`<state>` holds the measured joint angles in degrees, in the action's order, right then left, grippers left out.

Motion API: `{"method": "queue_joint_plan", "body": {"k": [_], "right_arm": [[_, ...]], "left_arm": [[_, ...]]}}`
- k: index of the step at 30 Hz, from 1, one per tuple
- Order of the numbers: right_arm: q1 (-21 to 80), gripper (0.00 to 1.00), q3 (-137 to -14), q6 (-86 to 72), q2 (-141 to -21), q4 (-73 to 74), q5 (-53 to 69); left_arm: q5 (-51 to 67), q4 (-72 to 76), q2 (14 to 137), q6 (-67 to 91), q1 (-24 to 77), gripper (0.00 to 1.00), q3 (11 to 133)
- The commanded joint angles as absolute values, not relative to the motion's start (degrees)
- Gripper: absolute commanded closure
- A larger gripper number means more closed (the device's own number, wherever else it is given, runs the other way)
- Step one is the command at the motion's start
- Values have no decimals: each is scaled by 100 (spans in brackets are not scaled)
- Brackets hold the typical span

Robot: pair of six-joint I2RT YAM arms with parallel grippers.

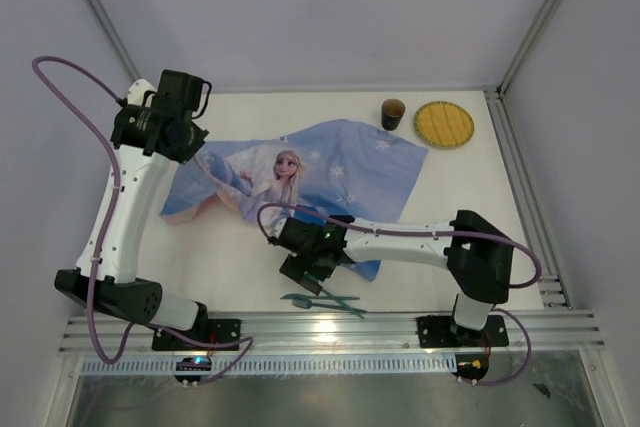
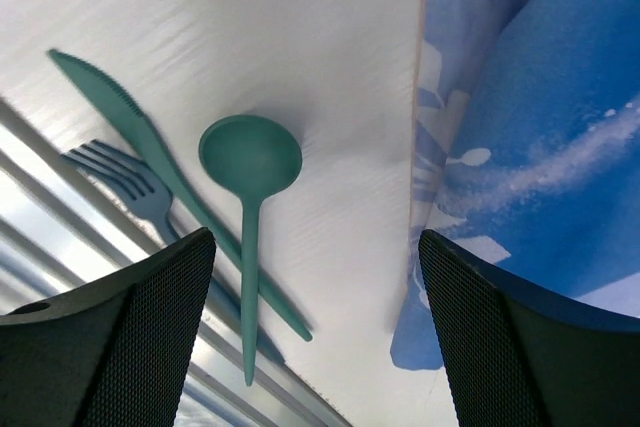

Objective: Set the dinner table for one person

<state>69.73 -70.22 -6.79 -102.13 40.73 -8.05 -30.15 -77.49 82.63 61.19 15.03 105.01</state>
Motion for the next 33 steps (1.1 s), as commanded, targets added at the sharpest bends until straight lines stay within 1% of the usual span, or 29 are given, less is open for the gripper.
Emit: {"method": "queue_joint_plan", "body": {"k": [1, 4, 9, 12, 13, 17, 21, 22, 23, 26, 27, 29, 33], "right_arm": [[6952, 14, -7339, -484, -9537, 4237, -459], [6961, 14, -7330, -422, -9194, 4123, -228], [6961, 14, -7251, -404, -9526, 4192, -887], [6952, 20, -7023, -474, -9676, 4061, -1273], [6952, 25, -6962, -562, -9746, 4000, -1535], [6908, 31, -6786, -703, -9958, 3999, -1888], [6908, 39, -6741, -738, -10046, 3999, -1890], [6908, 44, -6724, -738, -10063, 3982, -1855], [6908, 45, -6715, -764, -10055, 3973, -1820], [6908, 56, -6697, -826, -10055, 3938, -1732], [6908, 58, -6697, -844, -10055, 3946, -1714], [6908, 62, -6688, -914, -10046, 3955, -1635], [6908, 62, -6610, -1037, -9985, 3885, -1460]], "left_arm": [[-2962, -8192, 8218, 6161, 1503, 100, 10459], [-2953, -8147, 8235, 6161, 1503, 100, 10468], [-2997, -8121, 8157, 6187, 1503, 100, 10389], [-3023, -8104, 8086, 6187, 1503, 100, 10275], [-3023, -8104, 8077, 6187, 1503, 100, 10240], [-3050, -8112, 8042, 6205, 1503, 100, 10090], [-3041, -8086, 8051, 6196, 1503, 100, 10055], [-3050, -8086, 8059, 6196, 1503, 100, 10055], [-3041, -8077, 8077, 6188, 1503, 100, 10063], [-3024, -8060, 8103, 6179, 1503, 100, 10063], [-3023, -8042, 8104, 6179, 1503, 100, 10072], [-3023, -8025, 8121, 6170, 1503, 100, 10063], [-3032, -8024, 8139, 6135, 1503, 100, 10046]]}}
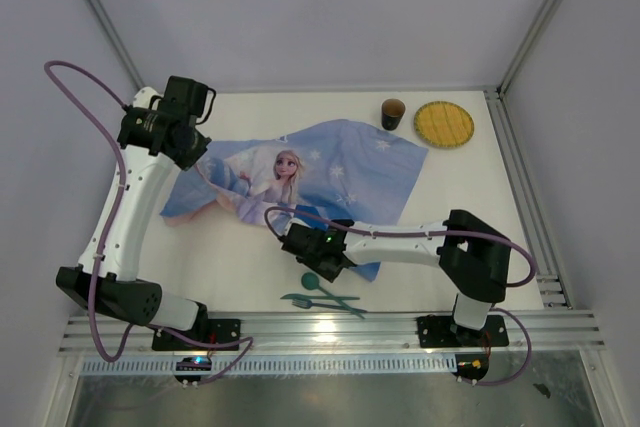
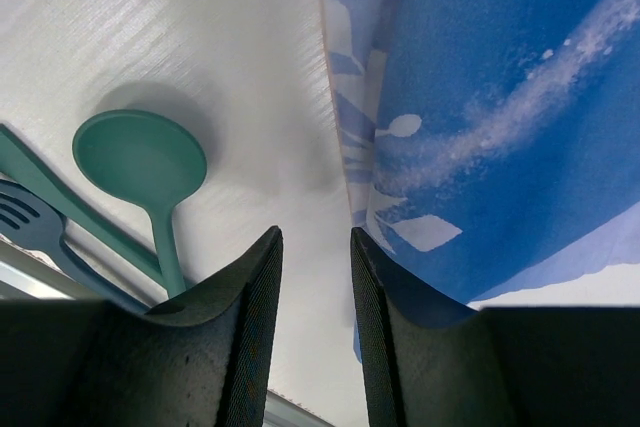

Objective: Set the dinner table for one person

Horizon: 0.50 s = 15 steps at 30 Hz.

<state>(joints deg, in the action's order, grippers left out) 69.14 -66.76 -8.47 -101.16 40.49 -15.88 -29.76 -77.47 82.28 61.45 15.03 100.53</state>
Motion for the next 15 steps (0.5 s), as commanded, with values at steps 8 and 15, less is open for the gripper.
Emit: {"method": "queue_joint_plan", "body": {"k": [8, 15], "right_arm": [[6908, 62, -6390, -1081, -10222, 3666, -1380], [6908, 62, -6372, -1046, -10424, 3586, -1380]], "left_arm": [[-3138, -8042, 8112, 6091, 1503, 100, 10099], [-3146, -8025, 8130, 6073, 1503, 100, 10134]]}}
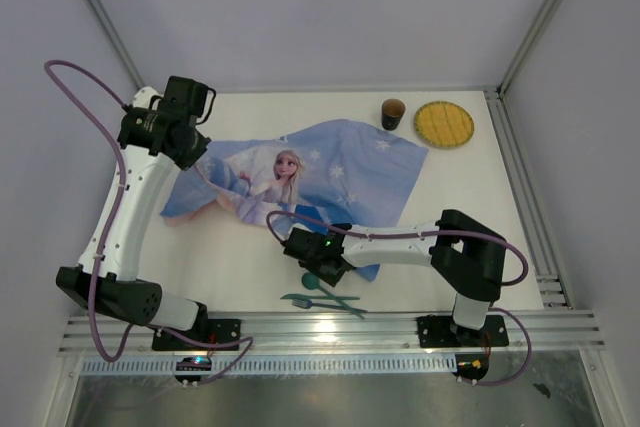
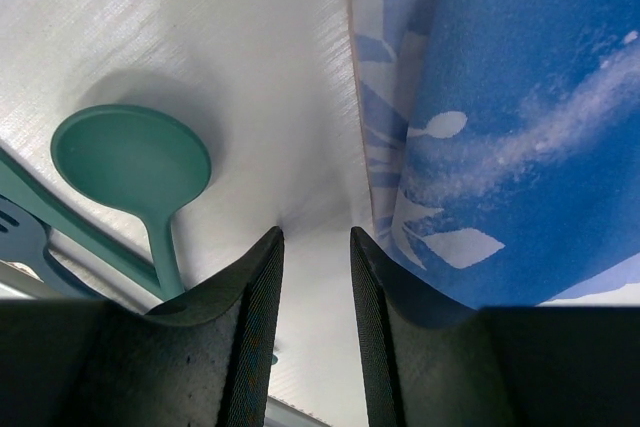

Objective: Set the dinner table for one person

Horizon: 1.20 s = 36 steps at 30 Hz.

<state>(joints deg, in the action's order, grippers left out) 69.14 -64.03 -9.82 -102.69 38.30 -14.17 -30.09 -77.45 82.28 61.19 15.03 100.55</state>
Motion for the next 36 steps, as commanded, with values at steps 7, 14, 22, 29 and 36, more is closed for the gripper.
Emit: {"method": "queue_joint_plan", "body": {"k": [7, 14, 22, 29, 36], "right_arm": [[6900, 62, -6416, -1028, -10433, 3603, -1476], [6821, 62, -6407, -1063, -10538, 3648, -1634], [6653, 62, -6425, -1169, -10538, 3639, -1758], [6583, 62, -6486, -1028, -10521, 3665, -1811], [6557, 62, -6486, -941, -10564, 3648, -1784]], "left_arm": [[-3041, -7972, 8174, 6073, 1503, 100, 10116], [-2936, -7735, 8147, 6117, 1503, 100, 9985], [-2751, -7840, 8482, 6056, 1503, 100, 10257], [-2839, -7840, 8324, 6064, 1503, 100, 10213], [-2918, -7910, 8086, 6108, 1503, 100, 10116]]}}
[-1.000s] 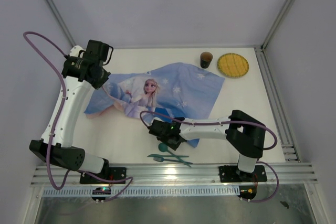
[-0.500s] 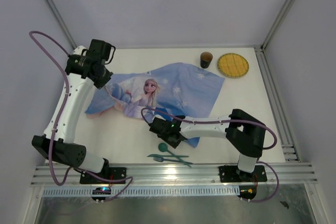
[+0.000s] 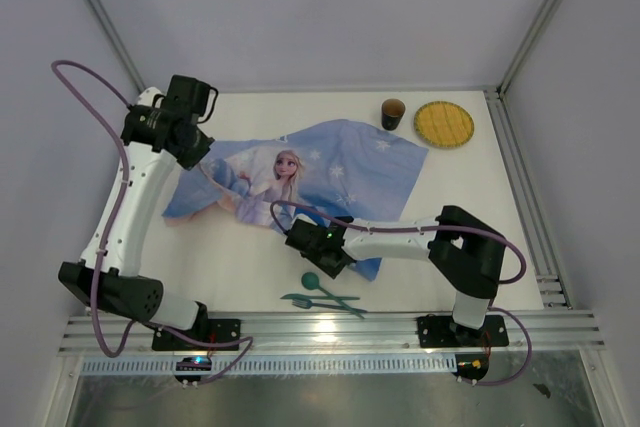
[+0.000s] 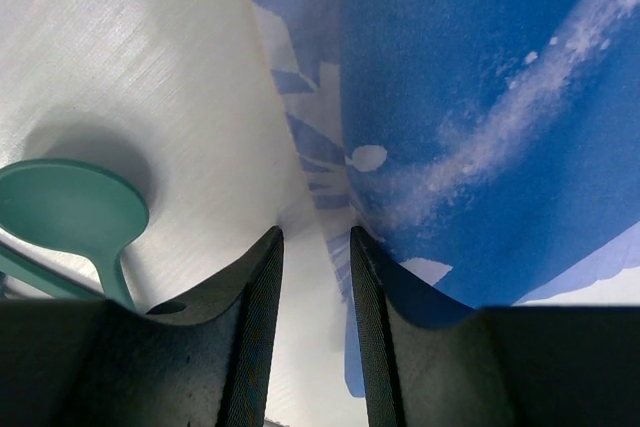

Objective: Set the dinner table for one person

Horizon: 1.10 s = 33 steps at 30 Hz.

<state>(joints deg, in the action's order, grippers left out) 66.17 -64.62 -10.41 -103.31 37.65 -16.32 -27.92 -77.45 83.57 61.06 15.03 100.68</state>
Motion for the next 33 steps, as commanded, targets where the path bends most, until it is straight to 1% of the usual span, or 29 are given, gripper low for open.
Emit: {"method": "queue_joint_plan", "body": {"k": [1, 8, 9, 13, 16, 22, 28, 29, 30, 33], "right_arm": [[6557, 62, -6486, -932, -10573, 3647, -1775], [6539, 63, -6618, -817, -10626, 3647, -1740], [6539, 69, -6627, -809, -10626, 3639, -1732], [6521, 80, -6645, -817, -10635, 3595, -1635], [6513, 83, -6609, -852, -10643, 3551, -1574], [6513, 86, -6574, -923, -10643, 3480, -1450], [6504, 91, -6565, -967, -10626, 3437, -1512], [6504, 91, -6574, -967, -10669, 3445, -1486], [6513, 87, -6592, -993, -10679, 3471, -1503], [6504, 68, -6627, -1098, -10749, 3542, -1713]], "left_arm": [[-2918, -7928, 8077, 6108, 1503, 100, 10099], [-2979, -7972, 7919, 6126, 1503, 100, 10090], [-2997, -7972, 7902, 6126, 1503, 100, 10081], [-3023, -7989, 7840, 6117, 1503, 100, 10090], [-3059, -8033, 7805, 6117, 1503, 100, 10081], [-3138, -8112, 7752, 6117, 1503, 100, 10055], [-3129, -8121, 7699, 6117, 1503, 100, 10028], [-3129, -8121, 7699, 6117, 1503, 100, 10028], [-3112, -8130, 7699, 6117, 1503, 100, 10037], [-3111, -8139, 7691, 6108, 1503, 100, 10046]]}}
